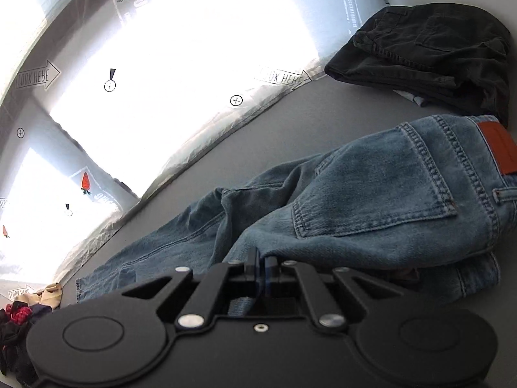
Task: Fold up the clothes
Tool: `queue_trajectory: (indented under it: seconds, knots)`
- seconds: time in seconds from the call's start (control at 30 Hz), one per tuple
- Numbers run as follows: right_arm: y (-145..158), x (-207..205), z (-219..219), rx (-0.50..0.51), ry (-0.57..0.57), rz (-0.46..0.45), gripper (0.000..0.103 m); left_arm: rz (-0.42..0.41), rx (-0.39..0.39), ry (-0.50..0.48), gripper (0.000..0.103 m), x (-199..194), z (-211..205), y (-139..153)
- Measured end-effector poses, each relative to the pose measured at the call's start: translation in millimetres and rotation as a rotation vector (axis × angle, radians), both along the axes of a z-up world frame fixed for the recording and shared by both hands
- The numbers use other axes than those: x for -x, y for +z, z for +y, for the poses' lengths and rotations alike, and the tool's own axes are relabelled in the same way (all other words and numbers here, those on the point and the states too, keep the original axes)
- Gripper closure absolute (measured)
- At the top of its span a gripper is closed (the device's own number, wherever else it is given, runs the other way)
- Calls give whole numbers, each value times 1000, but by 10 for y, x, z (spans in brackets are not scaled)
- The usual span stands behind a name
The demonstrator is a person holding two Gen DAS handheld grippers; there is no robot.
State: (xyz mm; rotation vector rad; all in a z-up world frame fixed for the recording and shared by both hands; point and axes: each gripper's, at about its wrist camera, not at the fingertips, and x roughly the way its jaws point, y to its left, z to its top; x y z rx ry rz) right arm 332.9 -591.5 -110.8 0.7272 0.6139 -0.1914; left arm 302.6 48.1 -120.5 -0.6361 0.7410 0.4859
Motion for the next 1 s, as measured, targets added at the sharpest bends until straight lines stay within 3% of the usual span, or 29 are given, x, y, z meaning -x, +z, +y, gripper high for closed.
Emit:
queue_trajectory:
  seconds: [0.27, 0.43, 0.63, 0.7, 0.77, 0.8, 0.83, 1.0]
  knots:
    - [374, -442, -363, -58, -54, -110, 100, -166, -73, -94, 95, -789, 15, 615]
    - [427, -834, -754, -148, -143, -161, 100, -247, -84, -185, 95, -1695, -103, 865]
    - [466, -1585, -1012, -77, -192, -159, 100, -342, -106, -278, 94, -3033, -465, 1083]
    - [399, -1842, -1042, -57, -227, -142, 98, -300, -133, -308, 88, -3479, -627, 1012]
    - [220, -2062, -1091, -76, -263, -101, 87, -216, -204, -313, 87, -3819, -782, 811]
    - [110, -2122, -1092, -105, -262, -66, 69, -156, -232, -338, 85, -3912, -854, 683]
    - [0, -2174, -1089, -136, -258, -30, 61, -96, -238, -370, 85, -3947, -907, 548]
    - [-371, -1974, -786, -95, -225, 93, 60, 16, -190, -396, 66, -3414, -907, -76]
